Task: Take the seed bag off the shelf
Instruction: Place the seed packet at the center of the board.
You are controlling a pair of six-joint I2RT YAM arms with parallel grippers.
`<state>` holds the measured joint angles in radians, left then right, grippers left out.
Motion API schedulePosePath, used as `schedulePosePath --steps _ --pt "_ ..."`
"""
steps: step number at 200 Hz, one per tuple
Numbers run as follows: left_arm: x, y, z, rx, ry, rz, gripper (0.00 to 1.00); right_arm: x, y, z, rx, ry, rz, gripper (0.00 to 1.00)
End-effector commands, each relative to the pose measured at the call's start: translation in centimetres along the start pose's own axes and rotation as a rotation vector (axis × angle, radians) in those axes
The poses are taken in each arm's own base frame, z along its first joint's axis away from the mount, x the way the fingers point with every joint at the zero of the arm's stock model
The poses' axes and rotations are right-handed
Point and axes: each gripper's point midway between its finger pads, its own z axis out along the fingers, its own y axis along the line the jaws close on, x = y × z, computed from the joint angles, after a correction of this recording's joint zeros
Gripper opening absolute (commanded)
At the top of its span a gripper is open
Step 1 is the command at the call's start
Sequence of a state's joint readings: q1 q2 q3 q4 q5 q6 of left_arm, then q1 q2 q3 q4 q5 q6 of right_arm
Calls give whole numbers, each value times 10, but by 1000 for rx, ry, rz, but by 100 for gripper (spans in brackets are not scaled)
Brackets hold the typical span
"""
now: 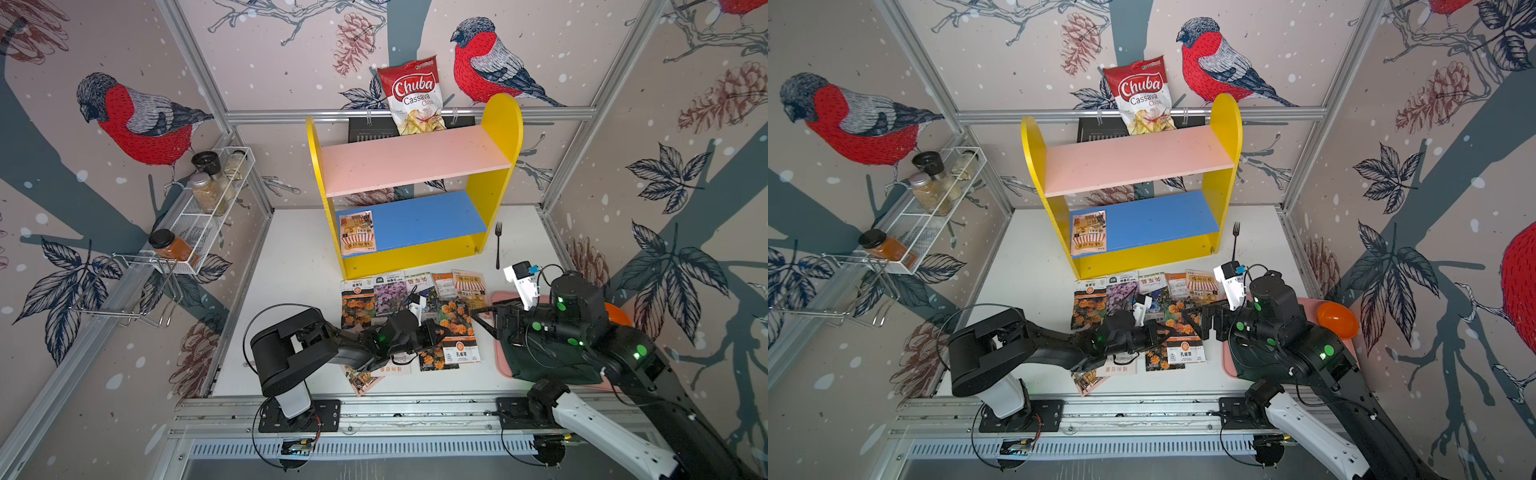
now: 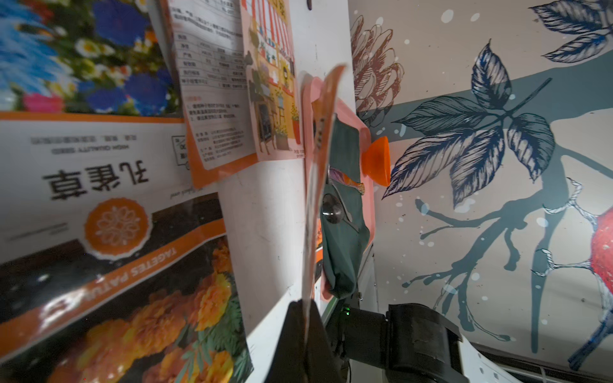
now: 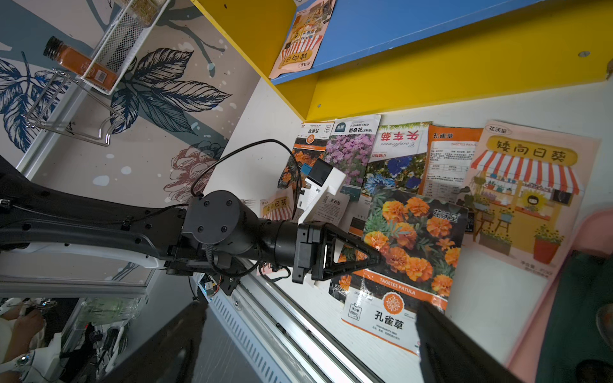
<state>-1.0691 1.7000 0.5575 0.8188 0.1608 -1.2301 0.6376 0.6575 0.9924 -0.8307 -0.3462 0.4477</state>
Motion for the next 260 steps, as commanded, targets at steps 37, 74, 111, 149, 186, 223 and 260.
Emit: schedulePosePath --steps 37,74,111,149,186,223,260 --pt "10 30 13 -164 53 -1 0 2 -3 2 5 -5 7 100" --pt "14 37 13 -209 78 -8 0 4 -4 3 6 -4 6 100" --pt "17 44 11 -256 92 -16 0 6 -5 4 2 -6 10 100" --pt "20 46 11 -287 117 -8 8 8 -6 5 -1 -4 10 100" --pt "16 46 6 -342 116 25 20 8 -6 5 -1 -7 8 100" --pt "9 40 -2 -375 104 58 44 8 -7 5 2 -8 8 100" --pt "7 40 -11 -412 109 87 70 8 -7 3 3 -15 4 100"
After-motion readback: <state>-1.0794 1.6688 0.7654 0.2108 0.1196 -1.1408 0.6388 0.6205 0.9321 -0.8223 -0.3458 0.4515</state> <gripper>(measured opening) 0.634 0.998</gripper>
